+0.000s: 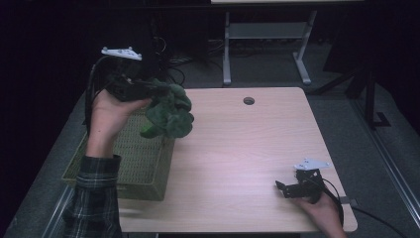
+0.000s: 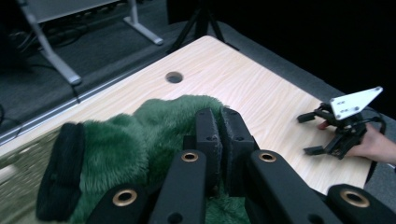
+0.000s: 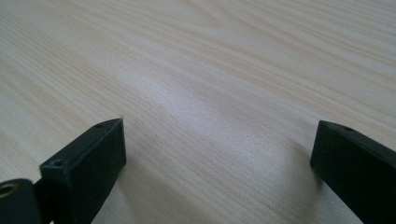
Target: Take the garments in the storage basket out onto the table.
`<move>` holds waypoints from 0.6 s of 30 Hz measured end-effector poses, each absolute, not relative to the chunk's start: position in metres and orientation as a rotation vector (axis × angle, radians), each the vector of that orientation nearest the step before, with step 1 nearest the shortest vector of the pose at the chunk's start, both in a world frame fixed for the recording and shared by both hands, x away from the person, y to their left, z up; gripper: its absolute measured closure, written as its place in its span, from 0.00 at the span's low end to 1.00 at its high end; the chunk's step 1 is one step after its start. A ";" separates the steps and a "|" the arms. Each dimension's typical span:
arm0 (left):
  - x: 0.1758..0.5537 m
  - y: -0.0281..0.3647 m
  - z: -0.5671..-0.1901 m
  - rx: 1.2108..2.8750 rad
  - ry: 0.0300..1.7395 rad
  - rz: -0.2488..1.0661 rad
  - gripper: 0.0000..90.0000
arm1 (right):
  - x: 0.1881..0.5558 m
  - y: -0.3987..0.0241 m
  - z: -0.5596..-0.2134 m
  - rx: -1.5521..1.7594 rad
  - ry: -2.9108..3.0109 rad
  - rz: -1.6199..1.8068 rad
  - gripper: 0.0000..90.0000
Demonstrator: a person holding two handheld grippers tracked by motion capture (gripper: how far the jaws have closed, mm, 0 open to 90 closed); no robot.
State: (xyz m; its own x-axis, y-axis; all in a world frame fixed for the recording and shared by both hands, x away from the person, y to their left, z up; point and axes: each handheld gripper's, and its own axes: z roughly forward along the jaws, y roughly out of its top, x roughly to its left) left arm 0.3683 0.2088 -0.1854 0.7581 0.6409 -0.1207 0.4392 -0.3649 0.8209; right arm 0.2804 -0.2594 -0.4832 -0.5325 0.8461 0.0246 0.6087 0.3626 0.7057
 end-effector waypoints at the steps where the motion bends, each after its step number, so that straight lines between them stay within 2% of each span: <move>1: 0.368 0.204 -0.186 2.016 0.806 0.265 0.97 | 0.280 -0.259 -0.483 1.278 2.286 0.963 0.03; 18: 0.372 0.135 -0.215 2.062 0.668 0.110 0.97 | 0.279 -0.260 -0.483 1.283 2.292 0.964 0.03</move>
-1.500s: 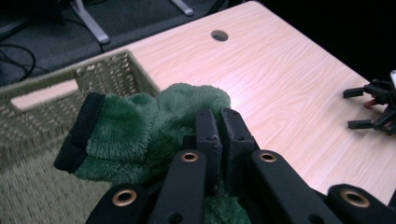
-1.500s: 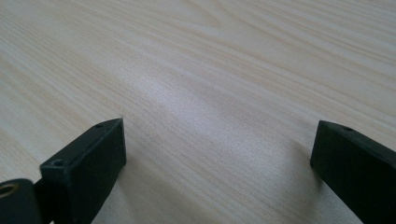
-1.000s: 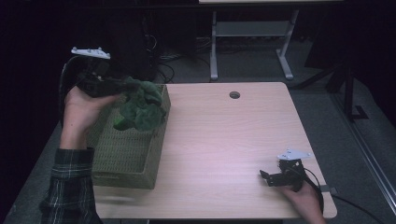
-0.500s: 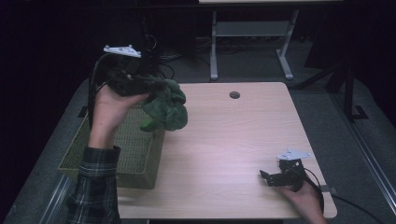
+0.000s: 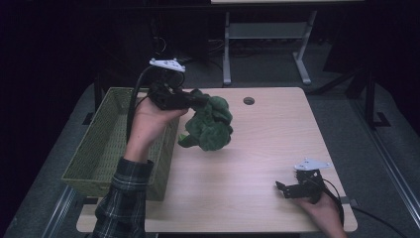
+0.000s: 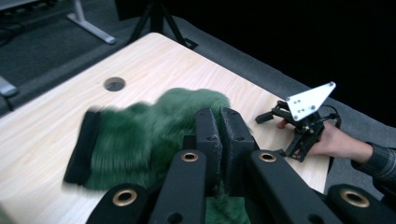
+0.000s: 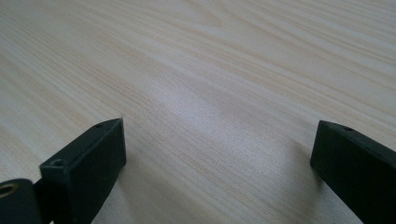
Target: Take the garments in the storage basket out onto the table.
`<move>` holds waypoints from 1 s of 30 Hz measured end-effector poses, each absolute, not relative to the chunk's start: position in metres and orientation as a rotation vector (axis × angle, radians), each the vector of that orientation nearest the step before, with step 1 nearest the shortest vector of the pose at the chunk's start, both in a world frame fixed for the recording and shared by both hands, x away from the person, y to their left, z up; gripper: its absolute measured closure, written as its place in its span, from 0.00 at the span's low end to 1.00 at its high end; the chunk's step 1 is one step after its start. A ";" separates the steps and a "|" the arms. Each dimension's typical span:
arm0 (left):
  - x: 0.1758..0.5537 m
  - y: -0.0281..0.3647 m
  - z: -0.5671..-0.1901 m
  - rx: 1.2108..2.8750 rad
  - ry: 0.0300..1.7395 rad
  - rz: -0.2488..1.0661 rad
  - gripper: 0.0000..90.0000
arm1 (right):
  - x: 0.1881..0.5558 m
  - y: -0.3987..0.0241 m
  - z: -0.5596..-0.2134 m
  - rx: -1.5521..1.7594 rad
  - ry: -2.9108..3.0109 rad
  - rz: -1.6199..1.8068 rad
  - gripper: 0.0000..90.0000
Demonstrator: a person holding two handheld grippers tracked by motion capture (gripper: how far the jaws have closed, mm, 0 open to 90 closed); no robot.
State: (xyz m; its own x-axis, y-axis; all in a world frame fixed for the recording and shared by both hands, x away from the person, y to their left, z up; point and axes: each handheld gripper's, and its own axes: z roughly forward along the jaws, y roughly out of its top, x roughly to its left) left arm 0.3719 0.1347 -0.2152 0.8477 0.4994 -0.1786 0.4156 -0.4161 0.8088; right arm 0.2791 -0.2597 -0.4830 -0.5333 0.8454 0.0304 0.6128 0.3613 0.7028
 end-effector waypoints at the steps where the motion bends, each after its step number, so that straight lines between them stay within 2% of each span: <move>1: 0.372 0.130 -0.218 2.068 0.663 0.104 0.97 | 0.279 -0.260 -0.483 1.282 2.292 0.964 0.03; 13: 0.373 0.075 -0.256 2.121 0.601 0.007 0.97 | 0.279 -0.259 -0.483 1.287 2.291 0.966 0.03; 24: 0.370 0.042 -0.292 2.138 0.545 -0.105 0.97 | 0.279 -0.260 -0.483 1.285 2.291 0.966 0.03; 30: 0.365 0.029 -0.329 2.160 0.566 -0.183 0.97 | 0.279 -0.260 -0.483 1.283 2.291 0.964 0.03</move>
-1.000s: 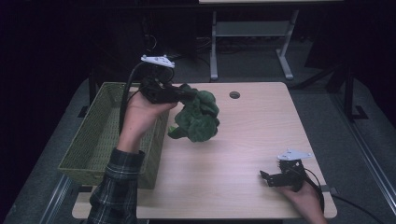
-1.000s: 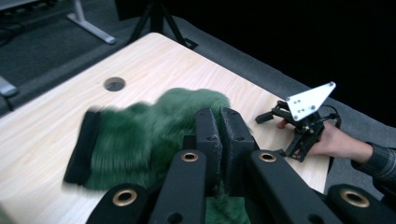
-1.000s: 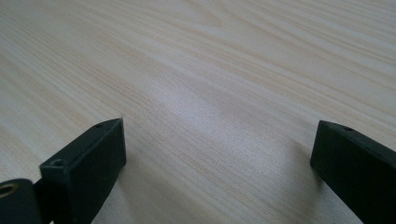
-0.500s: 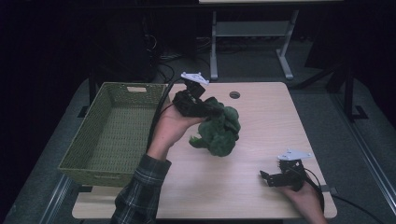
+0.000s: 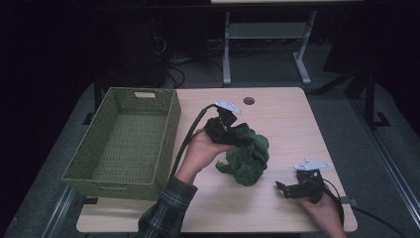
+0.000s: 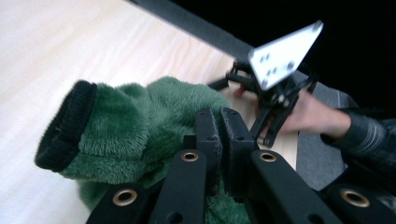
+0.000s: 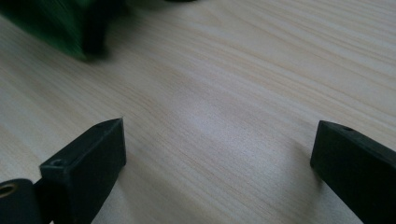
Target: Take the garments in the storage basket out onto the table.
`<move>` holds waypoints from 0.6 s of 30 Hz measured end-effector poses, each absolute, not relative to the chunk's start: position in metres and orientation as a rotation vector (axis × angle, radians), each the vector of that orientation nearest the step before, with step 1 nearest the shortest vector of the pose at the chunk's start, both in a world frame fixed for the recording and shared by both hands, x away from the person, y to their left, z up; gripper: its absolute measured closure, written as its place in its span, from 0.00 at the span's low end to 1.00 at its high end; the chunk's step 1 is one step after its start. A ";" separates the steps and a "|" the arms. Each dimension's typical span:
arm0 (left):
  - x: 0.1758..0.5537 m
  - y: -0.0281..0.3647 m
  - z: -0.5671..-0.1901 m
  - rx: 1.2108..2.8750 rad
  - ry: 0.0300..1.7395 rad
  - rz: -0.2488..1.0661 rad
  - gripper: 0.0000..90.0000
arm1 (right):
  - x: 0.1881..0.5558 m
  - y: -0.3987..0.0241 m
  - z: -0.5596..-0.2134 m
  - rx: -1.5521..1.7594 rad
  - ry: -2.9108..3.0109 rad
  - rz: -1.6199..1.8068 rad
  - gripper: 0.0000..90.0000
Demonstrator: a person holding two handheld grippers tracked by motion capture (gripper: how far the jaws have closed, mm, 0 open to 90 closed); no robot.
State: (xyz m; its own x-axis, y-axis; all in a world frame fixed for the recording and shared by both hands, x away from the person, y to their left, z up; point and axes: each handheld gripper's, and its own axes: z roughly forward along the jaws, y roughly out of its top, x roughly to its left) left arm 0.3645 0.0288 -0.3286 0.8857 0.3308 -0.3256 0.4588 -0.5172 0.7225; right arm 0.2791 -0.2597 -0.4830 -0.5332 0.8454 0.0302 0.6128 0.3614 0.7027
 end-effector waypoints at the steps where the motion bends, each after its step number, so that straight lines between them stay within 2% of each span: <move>1: 0.365 0.027 -0.336 2.167 0.569 -0.188 0.97 | 0.279 -0.260 -0.483 1.283 2.291 0.964 0.03; 7: 0.370 0.027 -0.371 2.213 0.624 -0.217 0.97 | 0.279 -0.260 -0.483 1.282 2.292 0.963 0.03; 18: 0.386 0.043 -0.407 2.290 0.716 -0.103 0.96 | 0.279 -0.260 -0.483 1.281 2.292 0.964 0.03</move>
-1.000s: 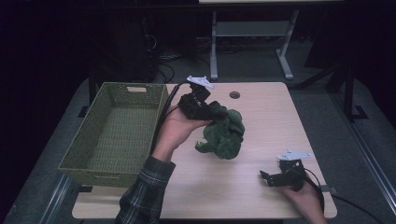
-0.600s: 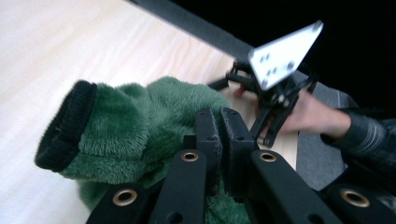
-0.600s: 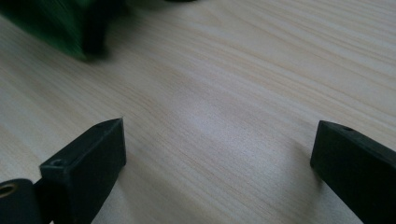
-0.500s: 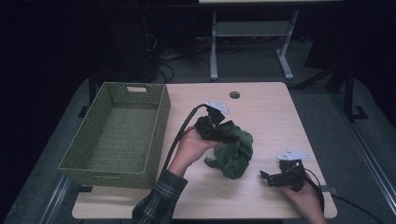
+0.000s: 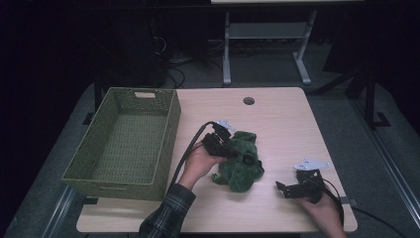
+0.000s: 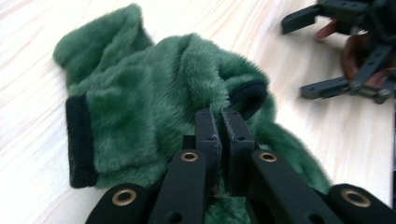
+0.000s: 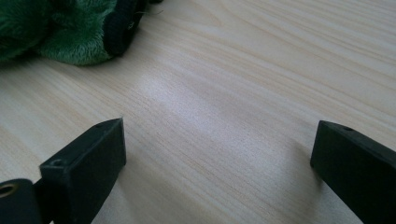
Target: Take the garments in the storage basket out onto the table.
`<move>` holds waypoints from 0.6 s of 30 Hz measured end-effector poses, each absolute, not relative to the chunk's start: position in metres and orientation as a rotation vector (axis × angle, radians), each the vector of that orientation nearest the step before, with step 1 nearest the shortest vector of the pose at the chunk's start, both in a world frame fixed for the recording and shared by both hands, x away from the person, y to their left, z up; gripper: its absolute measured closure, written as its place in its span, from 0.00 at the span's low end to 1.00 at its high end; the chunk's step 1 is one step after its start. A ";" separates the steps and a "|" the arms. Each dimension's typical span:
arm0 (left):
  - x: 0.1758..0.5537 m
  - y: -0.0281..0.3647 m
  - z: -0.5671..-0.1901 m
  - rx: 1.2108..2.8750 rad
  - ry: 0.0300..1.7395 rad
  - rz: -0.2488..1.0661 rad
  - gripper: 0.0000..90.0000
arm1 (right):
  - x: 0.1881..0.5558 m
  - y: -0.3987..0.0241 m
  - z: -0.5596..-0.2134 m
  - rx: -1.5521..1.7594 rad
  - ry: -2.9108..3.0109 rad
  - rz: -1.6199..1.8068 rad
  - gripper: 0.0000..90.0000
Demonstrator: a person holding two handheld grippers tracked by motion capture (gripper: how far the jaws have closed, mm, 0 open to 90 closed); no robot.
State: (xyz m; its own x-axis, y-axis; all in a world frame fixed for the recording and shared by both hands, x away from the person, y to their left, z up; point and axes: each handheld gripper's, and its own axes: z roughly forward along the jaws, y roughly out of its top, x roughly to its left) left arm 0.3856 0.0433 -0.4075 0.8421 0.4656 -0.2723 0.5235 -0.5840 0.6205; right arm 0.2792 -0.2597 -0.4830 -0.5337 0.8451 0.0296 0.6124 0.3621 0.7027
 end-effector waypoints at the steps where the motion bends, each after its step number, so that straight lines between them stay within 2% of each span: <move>1: 0.387 0.045 -0.411 2.299 0.717 -0.090 0.96 | 0.279 -0.260 -0.483 1.282 2.293 0.963 0.03; 10: 0.391 0.046 -0.442 2.356 0.704 -0.058 0.94 | 0.279 -0.260 -0.483 1.275 2.292 0.964 0.03; 16: 0.386 0.042 -0.447 2.398 0.639 -0.013 0.92 | 0.279 -0.260 -0.483 1.274 2.292 0.964 0.03; 18: 0.384 0.042 -0.446 2.398 0.634 -0.004 0.88 | 0.279 -0.260 -0.483 1.274 2.293 0.964 0.03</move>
